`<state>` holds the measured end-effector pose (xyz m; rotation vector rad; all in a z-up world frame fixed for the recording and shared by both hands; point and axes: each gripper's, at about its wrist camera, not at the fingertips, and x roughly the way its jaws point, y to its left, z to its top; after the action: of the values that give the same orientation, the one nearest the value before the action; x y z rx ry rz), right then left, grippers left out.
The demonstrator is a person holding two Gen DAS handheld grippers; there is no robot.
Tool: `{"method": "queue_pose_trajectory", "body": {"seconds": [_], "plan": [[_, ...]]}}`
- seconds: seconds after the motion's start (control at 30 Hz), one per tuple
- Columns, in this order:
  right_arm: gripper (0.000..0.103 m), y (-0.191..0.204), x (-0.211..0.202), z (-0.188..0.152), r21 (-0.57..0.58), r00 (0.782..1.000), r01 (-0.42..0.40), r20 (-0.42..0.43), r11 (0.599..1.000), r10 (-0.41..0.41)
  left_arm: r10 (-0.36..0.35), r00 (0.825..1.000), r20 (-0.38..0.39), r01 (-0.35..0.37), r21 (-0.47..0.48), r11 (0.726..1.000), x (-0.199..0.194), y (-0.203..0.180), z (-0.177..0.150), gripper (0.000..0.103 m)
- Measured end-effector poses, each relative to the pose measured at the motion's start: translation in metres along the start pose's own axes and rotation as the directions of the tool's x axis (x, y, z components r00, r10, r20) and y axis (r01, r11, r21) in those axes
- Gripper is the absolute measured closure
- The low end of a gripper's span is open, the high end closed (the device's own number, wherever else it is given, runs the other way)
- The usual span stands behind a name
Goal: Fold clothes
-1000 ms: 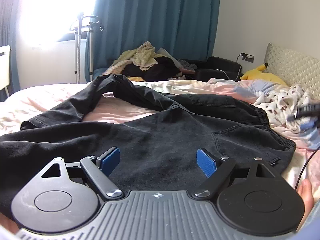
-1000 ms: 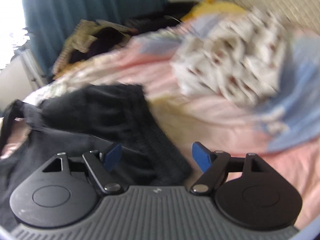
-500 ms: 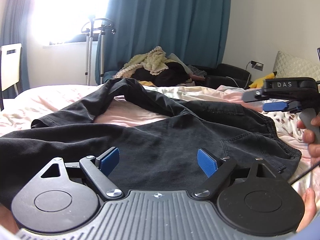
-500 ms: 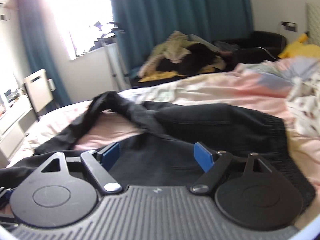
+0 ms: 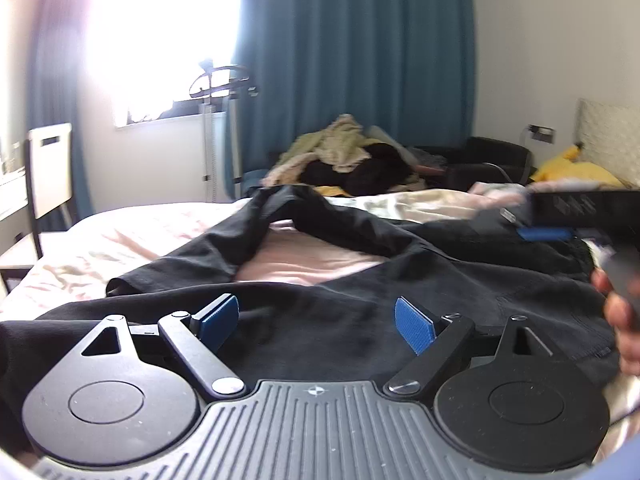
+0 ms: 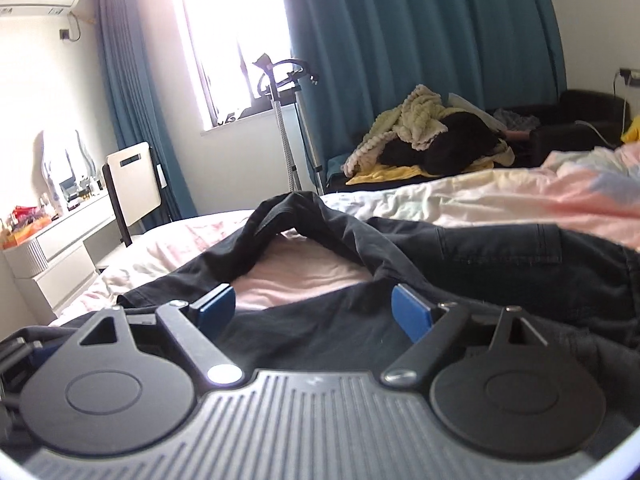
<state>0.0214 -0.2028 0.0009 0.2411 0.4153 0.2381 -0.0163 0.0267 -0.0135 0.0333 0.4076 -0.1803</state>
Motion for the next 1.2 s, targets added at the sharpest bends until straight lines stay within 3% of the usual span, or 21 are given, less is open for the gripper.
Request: {"method": "queue_pose_trajectory", "body": {"seconds": [0.27,0.73,1.07,1.1,1.2], "plan": [[0.017,-0.011,0.005,-0.008,0.013,1.000,-0.012,0.009,1.000,0.011,0.069,0.996,-0.054,-0.070,-0.032,0.997,0.028,0.006,0.003,0.014],[0.017,-0.024,0.001,-0.009,0.068,0.997,-0.066,0.038,0.995,0.063,0.108,0.986,-0.123,-0.108,0.001,0.994,0.056,0.007,0.011,0.014],[0.016,-0.030,0.011,-0.015,0.065,0.998,-0.055,0.004,0.996,0.055,0.132,0.982,-0.134,-0.132,0.014,0.991,0.100,0.025,0.075,0.014],[0.016,-0.029,0.013,-0.015,0.056,0.998,-0.057,0.002,0.997,0.057,0.128,0.982,-0.139,-0.130,0.000,0.992,0.104,0.028,0.080,0.014],[0.001,-0.027,0.018,-0.018,0.040,0.998,-0.054,0.012,0.998,0.054,0.142,0.978,-0.154,-0.142,0.006,0.990,0.117,0.036,0.087,0.014]]}}
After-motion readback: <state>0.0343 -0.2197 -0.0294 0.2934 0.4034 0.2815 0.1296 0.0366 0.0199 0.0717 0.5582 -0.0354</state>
